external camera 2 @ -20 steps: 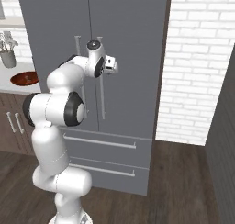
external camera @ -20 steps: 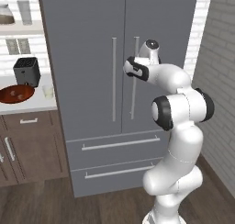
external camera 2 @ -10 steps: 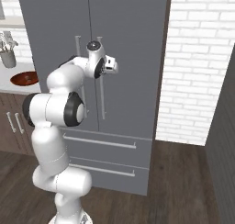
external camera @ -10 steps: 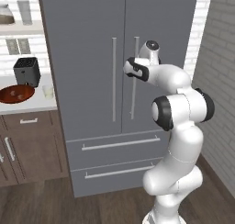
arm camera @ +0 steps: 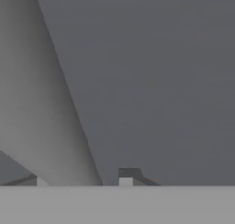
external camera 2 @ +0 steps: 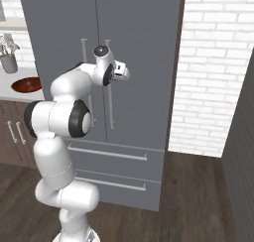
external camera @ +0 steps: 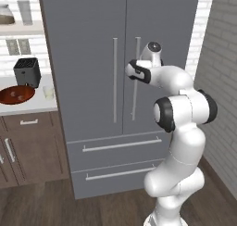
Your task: Grab a lemon wedge from the fridge and one ice cube from the ice bowl, and put them in the glass of lemonade.
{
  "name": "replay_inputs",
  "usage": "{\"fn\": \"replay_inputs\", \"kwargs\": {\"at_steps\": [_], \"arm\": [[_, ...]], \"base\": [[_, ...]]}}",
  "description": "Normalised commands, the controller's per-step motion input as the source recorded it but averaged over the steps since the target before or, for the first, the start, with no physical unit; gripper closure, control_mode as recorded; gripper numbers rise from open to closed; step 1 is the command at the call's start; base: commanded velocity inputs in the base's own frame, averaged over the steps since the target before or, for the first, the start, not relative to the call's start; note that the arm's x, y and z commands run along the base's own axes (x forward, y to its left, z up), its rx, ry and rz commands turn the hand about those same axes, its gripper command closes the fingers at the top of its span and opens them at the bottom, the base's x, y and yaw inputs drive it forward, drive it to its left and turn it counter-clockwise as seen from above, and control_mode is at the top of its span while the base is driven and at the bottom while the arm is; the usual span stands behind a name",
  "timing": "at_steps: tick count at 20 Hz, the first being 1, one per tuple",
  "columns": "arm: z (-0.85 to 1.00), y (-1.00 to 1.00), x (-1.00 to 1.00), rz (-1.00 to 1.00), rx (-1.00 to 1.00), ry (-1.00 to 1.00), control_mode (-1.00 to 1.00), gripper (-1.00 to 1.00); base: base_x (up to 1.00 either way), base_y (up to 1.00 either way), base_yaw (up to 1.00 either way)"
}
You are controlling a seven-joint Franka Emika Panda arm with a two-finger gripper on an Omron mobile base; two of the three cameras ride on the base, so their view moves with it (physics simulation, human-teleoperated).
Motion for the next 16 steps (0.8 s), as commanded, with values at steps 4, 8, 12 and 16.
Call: {"fn": "replay_inputs", "kwargs": {"at_steps": [4,8,12,16], "arm": [[0.0,-0.84,-0.17,-0.12,0.0,0.0,-1.0,1.0],[0.01,-0.89,-0.56,-0.12,0.04,0.0,-1.0,1.0],[0.04,-0.88,-0.81,-0.11,0.08,0.0,-1.0,1.0],[0.02,-0.96,-0.74,-0.1,0.08,0.02,-1.0,1.0]], "base": [[0.0,0.0,0.0],[0.0,0.0,0.0],[0.0,0.0,0.0],[0.0,0.0,0.0]]}}
